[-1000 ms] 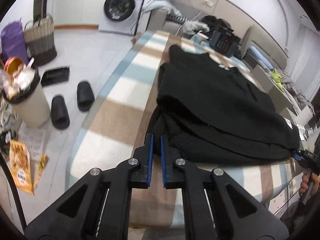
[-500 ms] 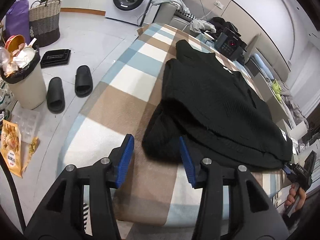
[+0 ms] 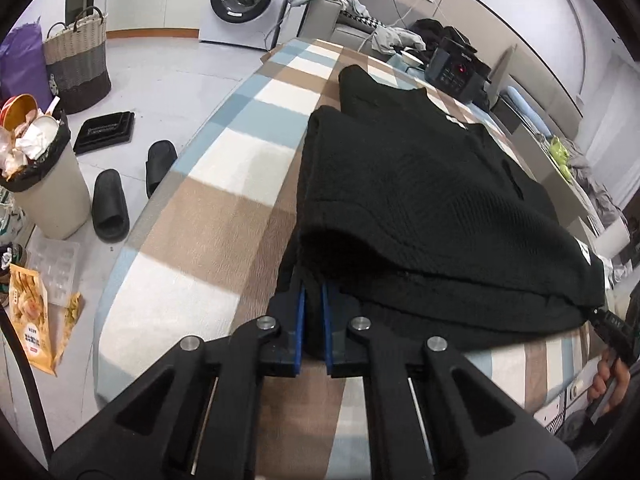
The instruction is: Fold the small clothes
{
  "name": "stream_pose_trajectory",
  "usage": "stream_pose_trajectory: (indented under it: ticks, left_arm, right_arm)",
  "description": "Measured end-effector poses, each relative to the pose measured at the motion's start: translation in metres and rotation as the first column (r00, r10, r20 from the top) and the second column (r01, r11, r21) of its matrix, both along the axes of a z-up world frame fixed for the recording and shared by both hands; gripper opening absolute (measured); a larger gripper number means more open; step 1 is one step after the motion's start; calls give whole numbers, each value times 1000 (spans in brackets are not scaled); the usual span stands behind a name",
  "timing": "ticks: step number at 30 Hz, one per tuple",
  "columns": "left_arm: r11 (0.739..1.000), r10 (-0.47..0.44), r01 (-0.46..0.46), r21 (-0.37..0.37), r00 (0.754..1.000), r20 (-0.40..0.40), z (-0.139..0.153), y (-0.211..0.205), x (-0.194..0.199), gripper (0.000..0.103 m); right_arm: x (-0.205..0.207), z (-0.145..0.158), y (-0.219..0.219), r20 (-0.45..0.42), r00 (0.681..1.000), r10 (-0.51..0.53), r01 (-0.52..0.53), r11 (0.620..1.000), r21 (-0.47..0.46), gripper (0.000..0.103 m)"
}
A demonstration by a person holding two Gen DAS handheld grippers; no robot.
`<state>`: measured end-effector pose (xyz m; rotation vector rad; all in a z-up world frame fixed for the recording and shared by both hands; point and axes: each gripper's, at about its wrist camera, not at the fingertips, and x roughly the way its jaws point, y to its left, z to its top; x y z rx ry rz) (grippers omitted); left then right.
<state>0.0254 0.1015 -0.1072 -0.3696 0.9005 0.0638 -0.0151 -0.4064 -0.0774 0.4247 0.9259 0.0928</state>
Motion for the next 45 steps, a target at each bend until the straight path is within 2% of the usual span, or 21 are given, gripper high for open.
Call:
stream_pose_trajectory:
  ticks: [8,11,12,13,15,16,18,22,23,27,32,38,40,42,43,44,45]
  left_arm:
    - [1000,-4,4,-9,1000,-5,4,-1,-36,5]
    - [1000,6,-6,4,1000,-15,7,-1,-48,6]
    - [1000,9,-9,5,1000,-15,9,-1,-50,12]
    - [1000,12,-12,10,1000,-17,12,0,-52,16]
    - [999,32,-32,5,999,1,22,5,-59,36]
    - [999,39,-39,3,999,10,26,6,-62,42]
    - [998,57,-57,-1,998,32,35,11,-67,58]
    - [996,82,-80,-33,995,63,49,21,-74,63]
    - [996,83,-80,-46,994,66,52,22,-76,66]
    - [995,84,-80,-65,994,68,58,21,-72,68]
    - [994,61,-54,-96,996,73,59,15,-56,68]
    - [988,41,-31,-151,997,62,51,10,-29,67]
    - [987,28,-18,-161,998,62,48,8,-22,58]
    - [988,32,-24,-149,998,46,43,7,-13,39]
    - [989,30,-24,-147,999,38,41,6,-10,33]
    - [988,29,-24,-151,999,36,39,6,-8,19]
    - [987,28,-22,-157,999,36,37,6,-6,14]
  right_arm:
    - [-32,3,-8,-20,1000,-5,5,1000,3,17]
    - [-41,4,-11,-29,1000,-8,8,1000,1,23]
    - [-43,6,-14,-31,999,-20,21,1000,5,30]
    - [-46,8,-18,-21,999,-35,35,999,4,32]
    - [-51,17,-24,2,999,-47,47,999,6,33]
    - [-55,23,-29,19,998,-57,57,998,2,34]
    - [-60,30,-33,35,997,-71,71,997,-4,43]
    - [-69,40,-47,59,991,-120,117,992,48,44]
    - [-70,41,-49,65,990,-125,121,990,66,47]
    - [-75,47,-60,101,975,-198,188,977,95,55]
    - [-72,45,-64,92,977,-194,179,972,153,58]
    - [-55,36,-47,62,992,-113,101,980,173,58]
    - [-50,34,-41,60,994,-91,79,979,185,58]
    - [-44,32,-36,56,996,-70,58,978,200,58]
    - [-42,32,-34,55,996,-63,51,978,204,58]
    - [-38,32,-32,56,997,-54,41,977,211,58]
    - [-36,32,-30,59,997,-45,31,976,215,58]
